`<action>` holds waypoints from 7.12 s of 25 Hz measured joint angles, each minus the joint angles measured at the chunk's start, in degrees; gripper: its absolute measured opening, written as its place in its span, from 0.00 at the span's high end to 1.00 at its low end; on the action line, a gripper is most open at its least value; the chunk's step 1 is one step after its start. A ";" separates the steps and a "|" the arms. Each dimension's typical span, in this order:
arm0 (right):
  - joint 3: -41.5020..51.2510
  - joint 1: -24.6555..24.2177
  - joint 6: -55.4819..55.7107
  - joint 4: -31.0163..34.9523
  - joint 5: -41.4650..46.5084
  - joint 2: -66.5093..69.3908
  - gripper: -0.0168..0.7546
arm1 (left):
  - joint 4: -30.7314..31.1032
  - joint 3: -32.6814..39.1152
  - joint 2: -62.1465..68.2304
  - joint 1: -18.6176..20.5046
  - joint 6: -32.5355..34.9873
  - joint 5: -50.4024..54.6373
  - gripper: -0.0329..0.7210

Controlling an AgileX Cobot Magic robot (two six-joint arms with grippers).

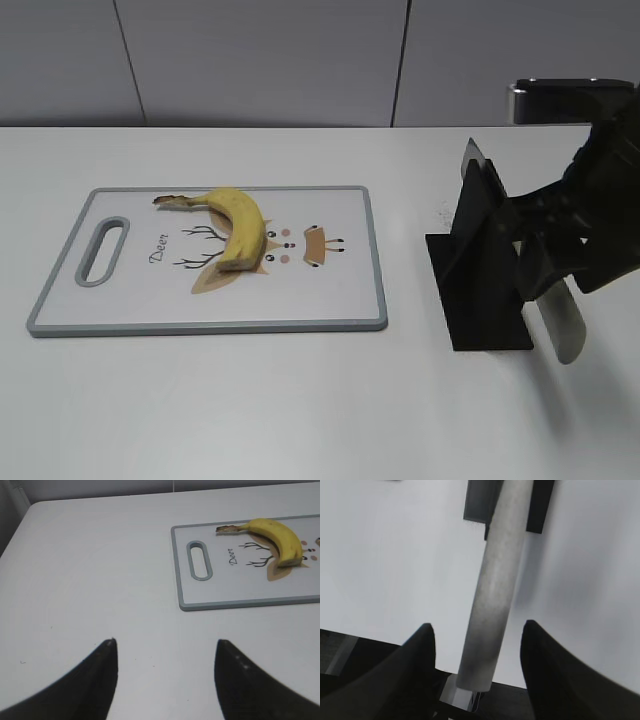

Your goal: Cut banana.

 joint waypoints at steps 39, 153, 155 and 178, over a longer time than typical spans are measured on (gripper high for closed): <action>-0.06 -0.11 7.57 -0.13 -0.57 8.55 0.76 | 0.01 0.00 0.00 0.00 0.00 -0.07 0.18; -42.50 4.48 -80.31 7.70 3.64 32.32 0.76 | -23.29 -50.51 93.57 -10.70 72.44 -5.13 0.24; -42.50 4.48 -80.31 7.70 3.62 33.07 0.76 | -23.29 -50.52 94.48 -10.70 72.44 -5.26 0.26; -42.55 4.48 -79.84 7.51 -0.82 34.48 0.76 | -23.02 -50.59 100.74 -10.86 72.44 -10.15 0.89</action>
